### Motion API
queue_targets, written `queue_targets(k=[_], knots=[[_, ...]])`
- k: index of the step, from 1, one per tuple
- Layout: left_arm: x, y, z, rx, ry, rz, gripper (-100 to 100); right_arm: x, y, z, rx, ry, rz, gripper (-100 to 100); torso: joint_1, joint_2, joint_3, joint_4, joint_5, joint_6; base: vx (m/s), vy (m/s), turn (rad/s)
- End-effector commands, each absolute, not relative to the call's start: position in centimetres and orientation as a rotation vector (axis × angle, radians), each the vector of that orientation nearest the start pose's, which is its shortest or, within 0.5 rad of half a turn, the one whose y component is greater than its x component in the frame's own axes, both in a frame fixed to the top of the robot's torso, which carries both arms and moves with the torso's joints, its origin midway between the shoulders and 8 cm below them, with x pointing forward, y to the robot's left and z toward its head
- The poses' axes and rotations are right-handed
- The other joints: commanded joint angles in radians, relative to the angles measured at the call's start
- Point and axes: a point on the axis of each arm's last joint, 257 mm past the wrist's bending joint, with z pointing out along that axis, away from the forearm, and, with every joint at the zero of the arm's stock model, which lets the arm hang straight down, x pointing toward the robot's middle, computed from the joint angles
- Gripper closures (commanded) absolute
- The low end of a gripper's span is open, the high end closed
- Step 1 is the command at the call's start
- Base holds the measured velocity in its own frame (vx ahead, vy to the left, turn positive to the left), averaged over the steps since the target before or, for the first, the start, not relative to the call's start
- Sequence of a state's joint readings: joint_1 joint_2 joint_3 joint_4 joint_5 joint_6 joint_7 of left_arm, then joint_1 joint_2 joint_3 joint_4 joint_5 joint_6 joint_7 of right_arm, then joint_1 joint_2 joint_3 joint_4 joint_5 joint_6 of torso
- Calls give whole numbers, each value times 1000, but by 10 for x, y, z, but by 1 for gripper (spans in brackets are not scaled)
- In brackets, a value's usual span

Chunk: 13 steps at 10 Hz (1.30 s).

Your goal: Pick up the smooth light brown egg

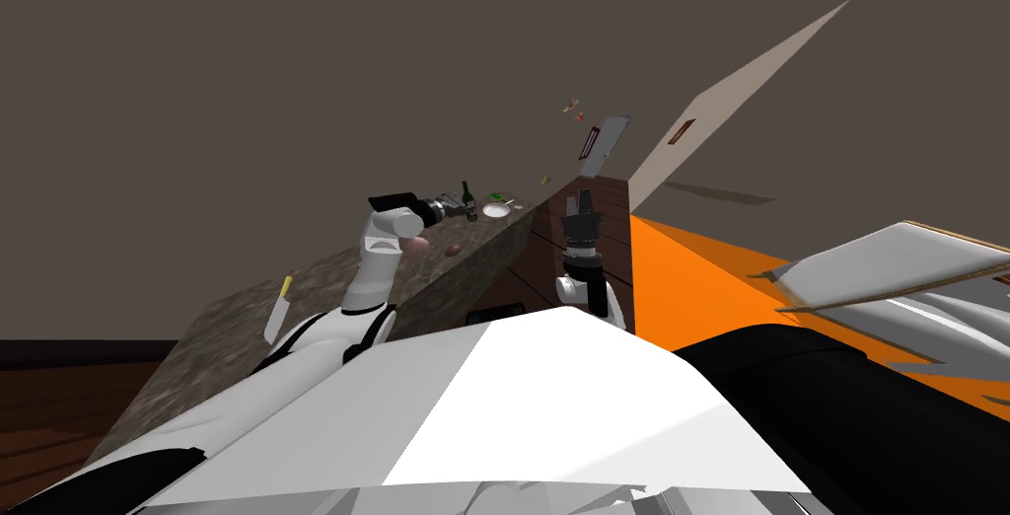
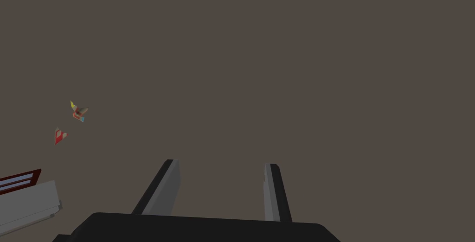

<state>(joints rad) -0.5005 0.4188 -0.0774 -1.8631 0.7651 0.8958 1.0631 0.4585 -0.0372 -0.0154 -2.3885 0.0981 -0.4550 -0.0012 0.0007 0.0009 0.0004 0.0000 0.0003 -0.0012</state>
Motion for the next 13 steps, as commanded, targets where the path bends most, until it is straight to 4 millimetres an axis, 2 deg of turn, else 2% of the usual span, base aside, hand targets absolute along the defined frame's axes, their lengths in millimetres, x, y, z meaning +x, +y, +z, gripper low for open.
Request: queue_targets(k=[1, 6, 7, 8, 10, 11, 13], knots=[[575, 101, -51, -2331, 1184, -1986, -100, 331, -259, 75, 489, 623, 1258, 0, 0, 0, 0, 0, 0, 0, -12, 19, -57], [574, 107, -87, -2467, 1241, -1788, -100, 331, -259, 75, 489, 623, 1258, 0, 0, 0, 0, 0, 0, 0, -10, 17, -41], [574, 112, -102, -2513, 1254, -1711, -100, 331, -259, 75, 489, 623, 1258, 0, 0, 0, 0, 0, 0, 0, -12, 22, -43], [573, 112, -104, -2518, 1258, -1700, -100, 331, -259, 75, 489, 623, 1258, 0, 1, 0, 0, 0, 0, 0, -13, 21, -24], [570, 125, -138, -2605, 1279, -1532, -100, 331, -259, 75, 489, 623, 1258, 0, 1, 0, 0, 0, 0, 0, -13, 26, -52], [569, 125, -140, -2611, 1282, -1520, -100, 331, -259, 75, 489, 623, 1258, 0, 1, 0, 0, 0, 0, 0, -14, 30, -22], [560, 141, -178, -2689, 1293, -1345, -100, 331, -259, 75, 489, 623, 1258, 0, 2, 0, 0, 0, 0, 0, -11, 36, -34]])
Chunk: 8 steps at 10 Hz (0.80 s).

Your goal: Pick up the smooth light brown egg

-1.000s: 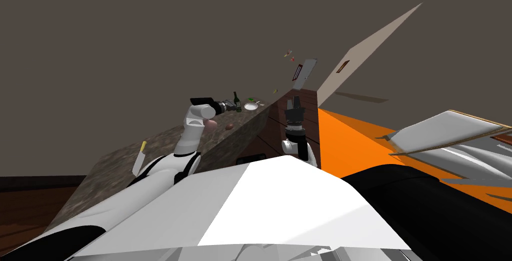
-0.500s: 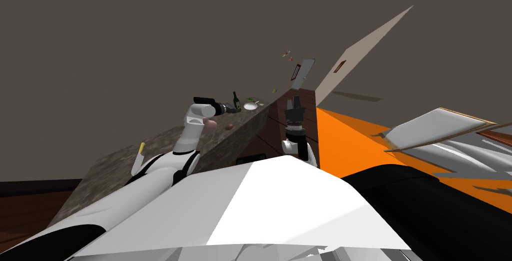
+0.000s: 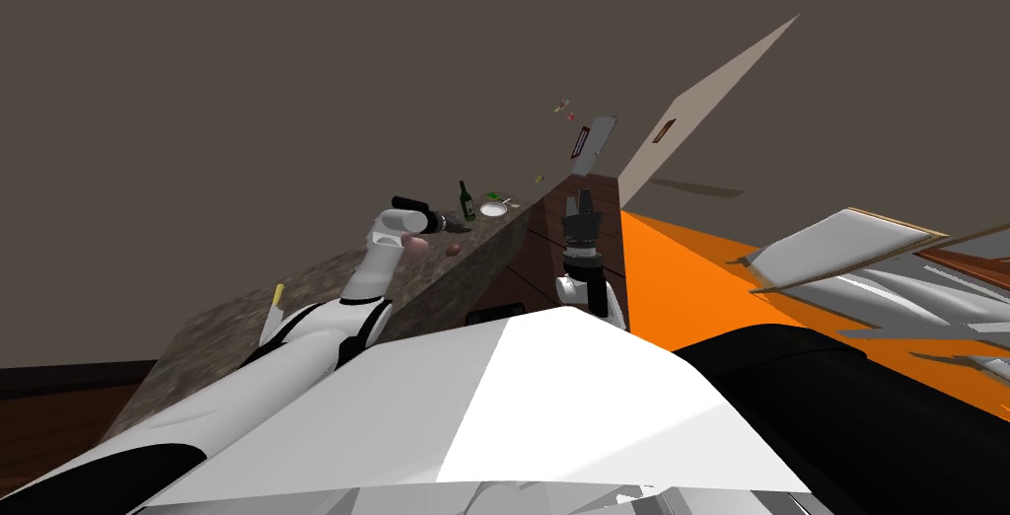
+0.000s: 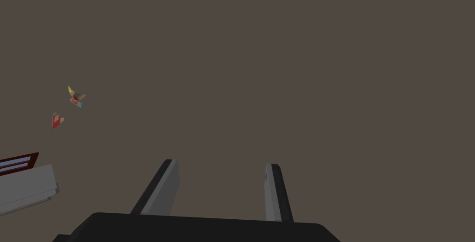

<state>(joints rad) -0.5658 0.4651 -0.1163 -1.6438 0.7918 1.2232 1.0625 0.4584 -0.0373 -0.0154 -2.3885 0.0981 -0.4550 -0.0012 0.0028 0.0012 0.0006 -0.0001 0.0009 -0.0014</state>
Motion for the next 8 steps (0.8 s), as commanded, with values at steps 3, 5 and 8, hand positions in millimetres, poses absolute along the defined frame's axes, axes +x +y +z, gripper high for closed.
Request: queue_targets(k=[3, 5, 8], knots=[[546, 159, -219, -2762, 1297, -1160, -100, 331, -259, 75, 489, 623, 1258, 0, 0, -1, 0, 0, 0, 0, -1, 42, -17], [537, 169, -240, -2795, 1295, -1071, -100, 331, -259, 75, 489, 623, 1258, 0, -1, -1, -1, 0, 0, 0, 9, 30, -8], [504, 196, -303, -2887, 1274, -820, -100, 331, -259, 75, 489, 623, 1257, 0, 1, -3, -2, -1, 0, 0, 30, 59, 0]])
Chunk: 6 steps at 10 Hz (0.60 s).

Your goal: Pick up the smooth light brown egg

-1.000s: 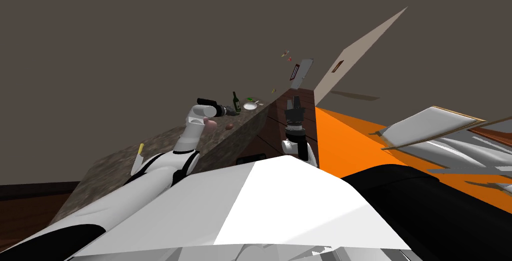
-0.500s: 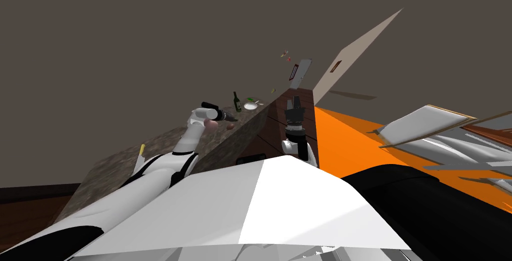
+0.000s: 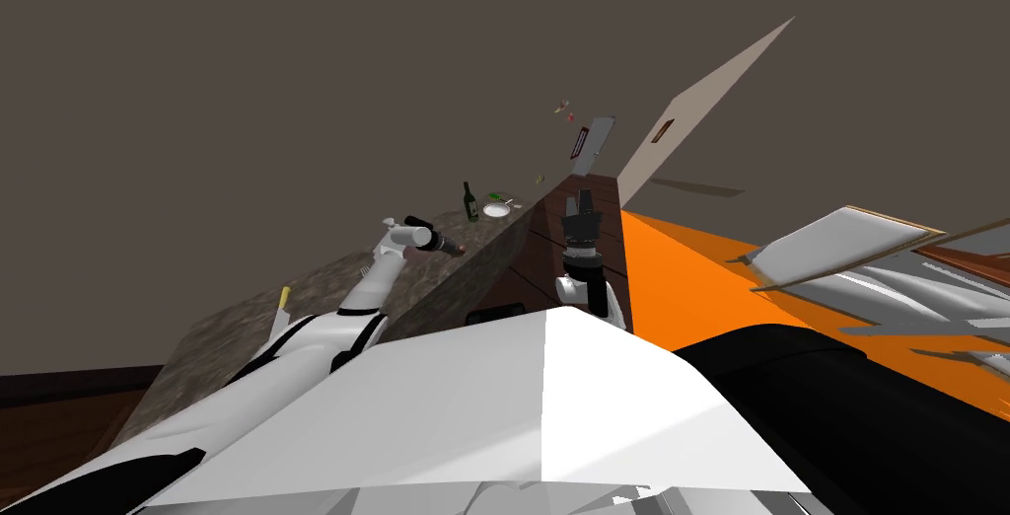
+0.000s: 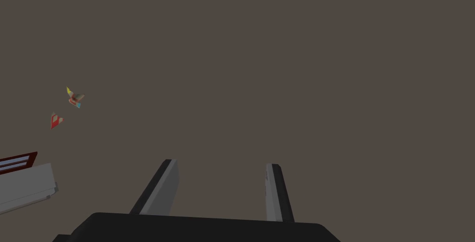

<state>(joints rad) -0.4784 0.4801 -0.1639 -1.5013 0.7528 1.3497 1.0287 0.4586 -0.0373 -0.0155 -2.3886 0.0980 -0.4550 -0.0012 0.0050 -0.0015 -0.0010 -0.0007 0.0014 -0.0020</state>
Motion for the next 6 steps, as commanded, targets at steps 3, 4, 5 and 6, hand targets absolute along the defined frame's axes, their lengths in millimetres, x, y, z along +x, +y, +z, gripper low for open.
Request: queue_targets(k=[3, 4, 5, 6], knots=[[500, 199, -309, -2894, 1273, -801, 0, 331, -259, 75, 489, 623, 1258, 0, -3, 1, 1, 0, -1, 1, 11, 24, 5], [502, 188, -312, -2878, 1355, -796, -100, 331, -259, 75, 489, 623, 1258, 0, -4, 2, 1, 1, -1, 1, 32, -46, 280], [504, 175, -312, -2868, 1418, -802, -100, 331, -259, 75, 489, 623, 1257, 0, -7, 0, 0, 0, -2, 0, 57, -116, 468], [503, 177, -315, -2859, 1434, -791, -100, 331, -259, 75, 489, 623, 1257, 0, -12, -1, -1, 0, -3, 0, 63, -105, 195]])
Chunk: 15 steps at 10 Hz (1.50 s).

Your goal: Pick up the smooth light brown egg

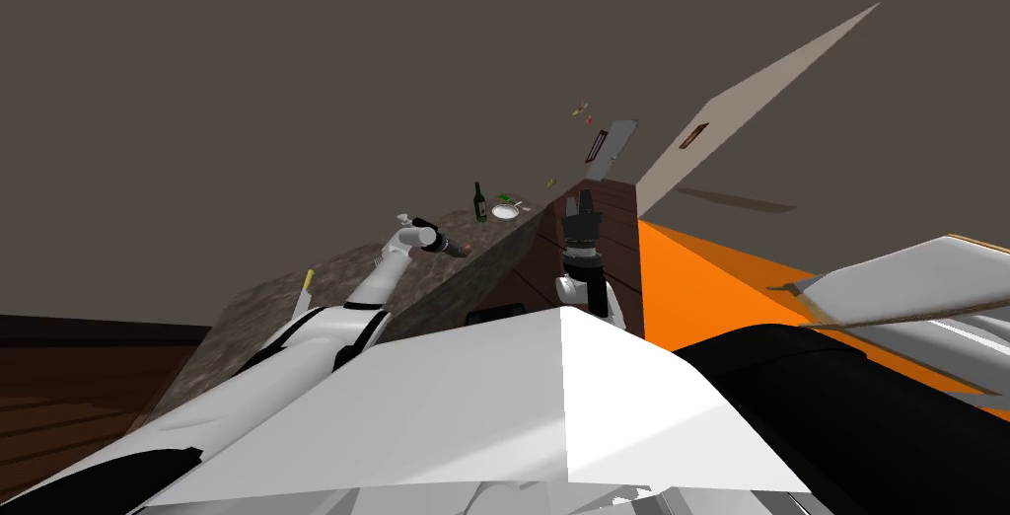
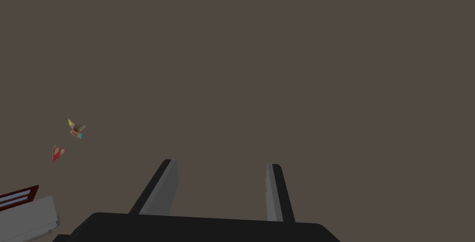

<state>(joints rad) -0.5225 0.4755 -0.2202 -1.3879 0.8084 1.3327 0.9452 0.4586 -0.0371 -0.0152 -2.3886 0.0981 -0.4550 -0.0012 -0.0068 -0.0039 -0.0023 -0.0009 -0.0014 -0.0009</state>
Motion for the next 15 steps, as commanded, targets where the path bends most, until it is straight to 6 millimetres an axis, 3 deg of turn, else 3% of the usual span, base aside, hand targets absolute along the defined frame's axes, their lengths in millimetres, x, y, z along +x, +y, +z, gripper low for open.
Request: queue_targets(k=[1, 4, 6, 15], knots=[[505, 166, -317, -2844, 1501, -789, -100, 331, -259, 75, 489, 623, 1258, 0, 0, 0, 0, 0, 0, 0, 63, -75, 254], [506, 158, -321, -2814, 1583, -782, -100, 331, -259, 75, 489, 623, 1257, 0, 2, 1, 0, 0, 1, -1, 37, -72, 197], [510, 138, -321, -2768, 1706, -790, -100, 331, -259, 75, 489, 623, 1257, 0, 2, 1, 1, 0, 0, -1, 37, -104, 361], [516, 118, -330, -2639, 1943, -766, -100, 331, -259, 75, 489, 623, 1258, 0, 3, 1, 1, 0, 1, 0, 24, -83, 216]])
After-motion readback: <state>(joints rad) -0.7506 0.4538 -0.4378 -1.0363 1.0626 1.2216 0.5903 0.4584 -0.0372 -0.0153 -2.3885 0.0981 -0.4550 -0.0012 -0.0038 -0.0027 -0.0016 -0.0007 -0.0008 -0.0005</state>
